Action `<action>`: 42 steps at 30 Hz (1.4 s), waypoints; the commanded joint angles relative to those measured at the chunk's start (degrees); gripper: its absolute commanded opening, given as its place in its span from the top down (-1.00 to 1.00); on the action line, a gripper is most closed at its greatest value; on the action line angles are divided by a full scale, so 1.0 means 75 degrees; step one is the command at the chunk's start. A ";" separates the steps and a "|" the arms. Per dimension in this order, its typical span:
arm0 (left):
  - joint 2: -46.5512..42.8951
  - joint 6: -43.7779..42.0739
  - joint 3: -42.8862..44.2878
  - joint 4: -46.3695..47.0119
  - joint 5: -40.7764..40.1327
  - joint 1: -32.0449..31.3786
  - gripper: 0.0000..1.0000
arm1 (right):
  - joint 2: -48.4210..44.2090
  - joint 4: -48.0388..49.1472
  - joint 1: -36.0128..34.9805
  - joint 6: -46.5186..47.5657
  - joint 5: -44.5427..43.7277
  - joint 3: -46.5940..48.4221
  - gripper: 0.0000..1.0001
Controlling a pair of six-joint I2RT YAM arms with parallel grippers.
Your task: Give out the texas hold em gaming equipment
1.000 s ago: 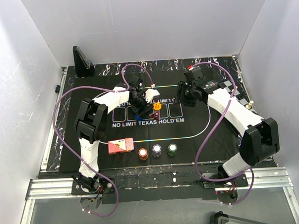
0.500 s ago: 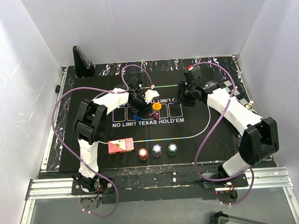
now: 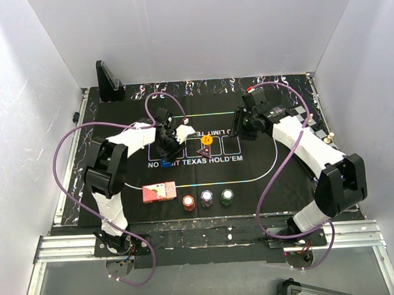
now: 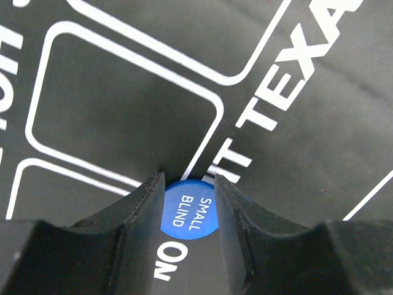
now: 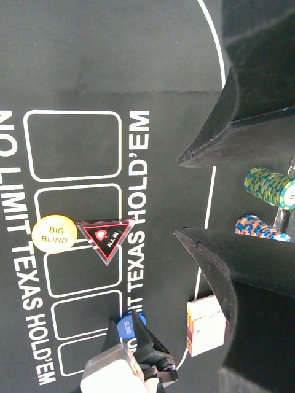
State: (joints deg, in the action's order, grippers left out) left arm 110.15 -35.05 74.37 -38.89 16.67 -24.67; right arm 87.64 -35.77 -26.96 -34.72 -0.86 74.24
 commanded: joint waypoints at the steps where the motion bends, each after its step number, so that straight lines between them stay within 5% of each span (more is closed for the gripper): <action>1: -0.0635 -0.0365 -0.0435 -0.0064 -0.0358 0.0382 0.24 | 0.0081 0.0316 0.0032 0.0000 0.0057 0.0016 -0.03; 11: -0.1315 -0.1794 -0.1137 -0.0158 -0.0897 0.1518 0.21 | 0.0280 0.0515 -0.0050 -0.0047 0.0431 -0.0055 -0.02; 19: -0.1514 -0.2335 -0.1116 -0.0099 -0.1132 0.2421 0.16 | 0.1567 0.0211 -0.0670 0.0059 0.0150 0.0963 -0.09; 21: -0.1561 -0.2149 -0.0870 -0.0169 -0.1121 0.2492 -0.03 | 0.1954 0.0187 -0.0822 0.0082 -0.0093 0.1257 -0.15; 26: -0.1585 -0.0955 0.0522 -0.1291 -0.0151 0.2492 -0.91 | 0.2950 -0.0082 -0.1092 0.0082 -0.0423 0.2193 -0.29; 33: -0.1596 0.0383 0.1943 -0.2431 0.1140 0.2492 -0.96 | 0.4274 -0.0702 -0.1444 0.0176 -0.1336 0.3623 -0.49; 42: -0.2206 0.0817 0.1850 -0.2384 0.1223 0.2492 -0.96 | 0.5096 -0.1055 -0.1643 0.0141 -0.1678 0.4211 -0.59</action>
State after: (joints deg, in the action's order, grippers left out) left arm 98.13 -31.18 87.92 -56.18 23.83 -5.80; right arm 124.75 -41.47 -38.52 -33.89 -10.83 102.98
